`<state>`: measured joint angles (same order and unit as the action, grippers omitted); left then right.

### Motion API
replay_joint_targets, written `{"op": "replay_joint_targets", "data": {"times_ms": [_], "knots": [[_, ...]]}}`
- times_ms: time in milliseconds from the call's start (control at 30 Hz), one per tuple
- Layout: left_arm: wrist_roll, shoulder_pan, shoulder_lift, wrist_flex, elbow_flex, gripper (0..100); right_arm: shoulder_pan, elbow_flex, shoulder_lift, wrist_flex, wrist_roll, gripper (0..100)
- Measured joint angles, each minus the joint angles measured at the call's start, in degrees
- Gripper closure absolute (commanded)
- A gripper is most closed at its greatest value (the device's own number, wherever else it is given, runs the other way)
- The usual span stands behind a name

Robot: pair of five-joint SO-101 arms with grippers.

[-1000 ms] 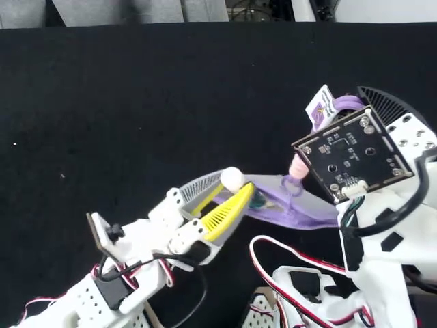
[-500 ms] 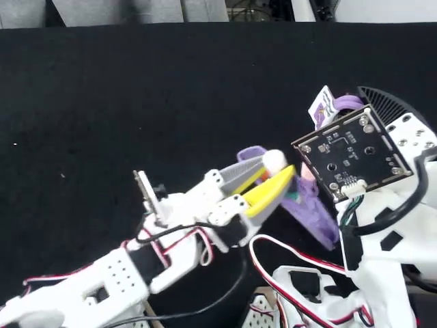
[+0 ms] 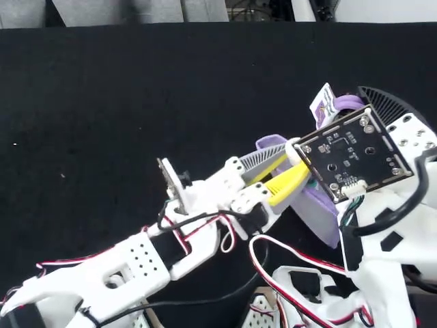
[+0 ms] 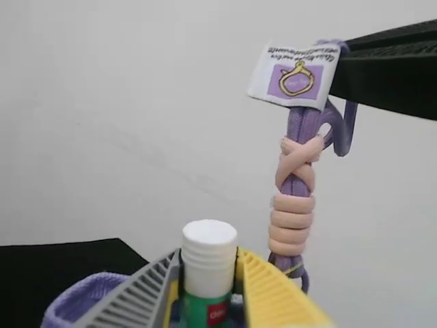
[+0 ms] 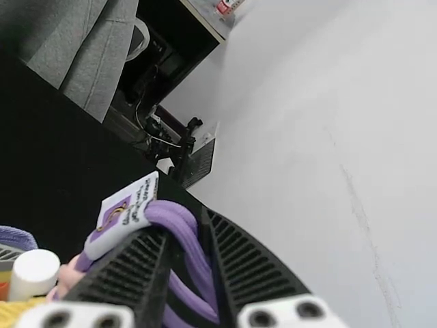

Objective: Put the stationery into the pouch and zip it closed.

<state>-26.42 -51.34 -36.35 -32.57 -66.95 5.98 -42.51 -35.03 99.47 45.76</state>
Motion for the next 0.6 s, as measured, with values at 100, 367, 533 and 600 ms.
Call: {"op": "replay_joint_targets", "data": {"times_ms": [100,367,533,600], "knots": [[0.0,0.0,-0.09,5.8,0.18,76,0.0,0.0,0.0,0.0,0.0,98.7],[0.0,0.0,-2.73,22.59,6.24,75,0.0,0.0,0.0,0.0,0.0,98.7],[0.0,0.09,-6.24,27.69,7.47,76,0.0,0.0,0.0,0.0,0.0,98.7],[0.0,0.09,-7.91,28.4,7.38,76,0.0,0.0,0.0,0.0,0.0,98.7]]}}
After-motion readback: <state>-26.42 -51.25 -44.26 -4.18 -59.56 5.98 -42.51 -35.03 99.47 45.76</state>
